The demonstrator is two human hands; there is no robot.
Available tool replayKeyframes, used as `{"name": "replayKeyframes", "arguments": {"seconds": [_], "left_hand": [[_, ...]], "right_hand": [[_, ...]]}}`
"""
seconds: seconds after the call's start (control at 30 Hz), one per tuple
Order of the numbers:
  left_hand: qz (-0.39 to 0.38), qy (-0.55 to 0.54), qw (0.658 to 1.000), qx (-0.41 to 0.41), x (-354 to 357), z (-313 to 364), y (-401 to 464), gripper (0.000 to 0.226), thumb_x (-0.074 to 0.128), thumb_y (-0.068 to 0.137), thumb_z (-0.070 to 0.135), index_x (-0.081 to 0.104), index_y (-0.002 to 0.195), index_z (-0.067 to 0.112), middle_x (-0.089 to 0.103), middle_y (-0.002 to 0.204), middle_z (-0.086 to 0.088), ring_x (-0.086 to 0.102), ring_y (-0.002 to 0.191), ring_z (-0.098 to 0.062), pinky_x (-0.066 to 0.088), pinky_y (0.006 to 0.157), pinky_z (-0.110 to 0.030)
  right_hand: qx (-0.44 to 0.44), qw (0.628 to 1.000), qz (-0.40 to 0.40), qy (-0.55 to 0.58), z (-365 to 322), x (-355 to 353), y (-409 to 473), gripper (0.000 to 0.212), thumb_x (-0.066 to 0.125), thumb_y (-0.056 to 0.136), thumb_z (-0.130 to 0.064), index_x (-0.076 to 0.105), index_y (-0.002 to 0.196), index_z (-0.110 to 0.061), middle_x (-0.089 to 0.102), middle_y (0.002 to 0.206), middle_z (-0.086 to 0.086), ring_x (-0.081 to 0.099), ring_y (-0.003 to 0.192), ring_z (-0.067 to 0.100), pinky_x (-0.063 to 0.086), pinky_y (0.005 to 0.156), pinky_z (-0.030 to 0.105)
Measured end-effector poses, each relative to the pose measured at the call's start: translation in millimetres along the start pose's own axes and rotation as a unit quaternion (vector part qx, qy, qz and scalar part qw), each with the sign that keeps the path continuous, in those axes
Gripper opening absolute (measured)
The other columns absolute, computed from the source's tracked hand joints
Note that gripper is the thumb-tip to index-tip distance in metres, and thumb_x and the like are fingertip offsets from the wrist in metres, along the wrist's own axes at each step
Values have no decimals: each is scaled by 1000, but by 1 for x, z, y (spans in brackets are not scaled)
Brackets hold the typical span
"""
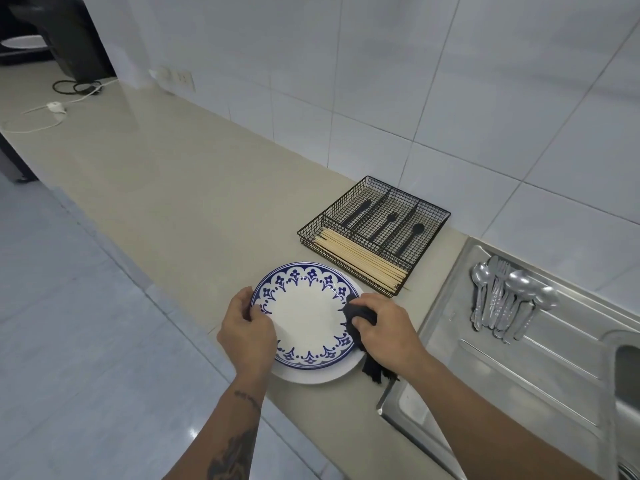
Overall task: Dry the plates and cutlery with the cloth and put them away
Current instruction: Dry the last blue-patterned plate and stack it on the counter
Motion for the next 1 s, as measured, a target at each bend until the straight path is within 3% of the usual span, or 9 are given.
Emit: {"name": "replayKeyframes", "arguments": {"seconds": [0.17,0.3,0.43,0.57,0.67,0.8,0.87,0.93,1.0], "left_hand": [[-12,12,1000,14,-2,-2,-2,41,52,98,8,62,135,23,69,118,8,63,106,-10,48,93,-24],[-21,20,999,23,-3,-2,-2,42,52,99,9,59,139,22,67,126,6,60,107,-7,45,92,-20],[-34,25,999,30,-6,-2,1,37,52,100,17,60,135,26,63,130,0,60,108,-10,50,92,-27],[-69,15,998,7,-16,2,7,29,52,100,25,63,127,30,66,121,3,63,115,-17,54,94,-37],[-107,37,993,18,-27,8,16,30,54,99,27,62,127,34,62,107,23,60,98,7,47,78,-19],[-174,64,981,55,-27,13,37,31,53,102,29,60,133,31,60,124,14,52,96,19,41,80,-13],[-210,74,973,60,-23,16,44,31,53,102,31,60,132,31,60,124,13,56,100,12,41,75,-8],[-245,71,965,64,-17,15,50,28,54,102,32,61,130,34,60,124,12,58,107,0,42,75,-10],[-275,55,957,71,-12,13,58,25,55,103,30,61,127,33,62,124,11,60,110,-3,47,81,-13]], "right_hand": [[23,999,33,-15,5,-8,-6,26,65,90,-15,67,114,-25,54,111,-12,51,99,7,42,91,21],[54,988,62,-133,15,-25,-8,23,61,90,-18,66,113,-21,55,118,-3,52,92,12,44,82,23],[128,967,-4,-221,37,-38,-13,28,55,89,-22,62,115,-15,51,121,6,55,101,26,52,87,38],[179,950,-74,-243,55,-40,-19,42,50,91,-33,52,132,-21,45,135,6,46,117,33,45,98,45],[193,943,-52,-268,49,-35,-19,43,46,90,-38,51,131,-26,44,138,2,40,124,32,38,102,52],[161,927,6,-338,33,-24,-15,50,41,90,-46,46,137,-28,42,145,1,28,137,34,24,107,58],[121,951,29,-282,28,-14,-13,49,41,94,-44,44,139,-26,44,144,2,35,135,29,31,110,52],[127,983,34,-130,24,-1,-11,45,43,98,-42,42,140,-26,48,140,3,46,127,23,44,104,42],[166,985,38,17,20,12,-9,43,43,100,-42,38,141,-30,50,136,3,53,116,18,54,94,39]]}}
Point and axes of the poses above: each hand's wrist, its own y-axis towards the middle knuckle, its own x-axis out of the palm, z = x × y, the point moved 2 cm from there along y, towards the middle knuckle
